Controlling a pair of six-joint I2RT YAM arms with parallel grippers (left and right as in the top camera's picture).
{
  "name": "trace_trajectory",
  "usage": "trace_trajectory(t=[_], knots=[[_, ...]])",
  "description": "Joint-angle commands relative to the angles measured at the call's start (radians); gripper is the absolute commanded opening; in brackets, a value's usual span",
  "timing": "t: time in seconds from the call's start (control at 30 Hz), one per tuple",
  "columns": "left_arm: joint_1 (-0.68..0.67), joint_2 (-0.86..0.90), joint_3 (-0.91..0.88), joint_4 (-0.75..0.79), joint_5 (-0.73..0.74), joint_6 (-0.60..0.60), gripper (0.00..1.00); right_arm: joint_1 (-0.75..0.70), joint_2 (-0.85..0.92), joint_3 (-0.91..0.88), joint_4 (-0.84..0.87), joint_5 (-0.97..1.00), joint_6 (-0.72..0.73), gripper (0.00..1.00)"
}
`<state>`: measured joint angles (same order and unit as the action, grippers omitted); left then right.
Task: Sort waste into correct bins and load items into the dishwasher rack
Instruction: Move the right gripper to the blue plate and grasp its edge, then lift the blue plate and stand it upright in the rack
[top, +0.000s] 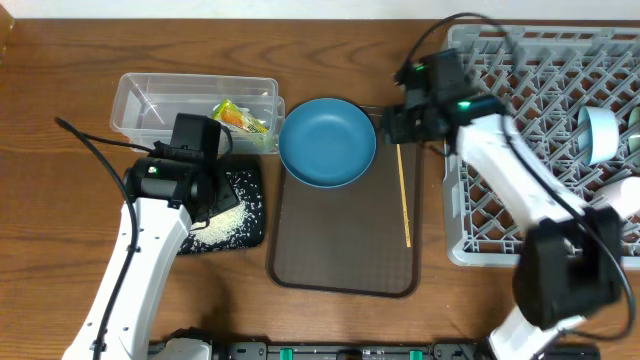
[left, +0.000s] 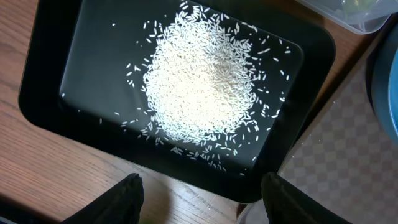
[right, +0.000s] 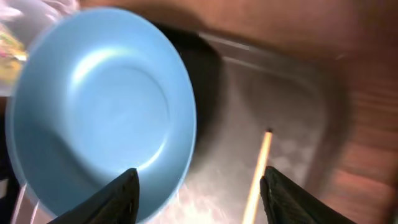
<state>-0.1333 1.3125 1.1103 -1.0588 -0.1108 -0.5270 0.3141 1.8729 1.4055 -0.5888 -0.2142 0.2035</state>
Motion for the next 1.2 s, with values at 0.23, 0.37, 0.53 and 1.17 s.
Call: trace_trajectory(t=[0.23,0.37,0.53,1.17], knots=[[0.004,-0.005,0.006,-0.002,-0.002,-0.01,0.64,0.078,0.158,0.0,0.051,0.096,0.13,0.31],[0.004,-0.005,0.006,-0.002,-0.002,-0.01,0.64,0.078,0.154,0.0,0.048,0.141,0.132,0.21],[0.004,-0.005,0.006,-0.002,-0.002,-0.01,0.64,0.074,0.154,0.0,0.004,0.19,0.137,0.01],[0.004,-0.005,0.006,-0.002,-0.002,-0.01,0.64,-0.035,-0.32,0.001,0.13,0.953,-0.146,0.01]])
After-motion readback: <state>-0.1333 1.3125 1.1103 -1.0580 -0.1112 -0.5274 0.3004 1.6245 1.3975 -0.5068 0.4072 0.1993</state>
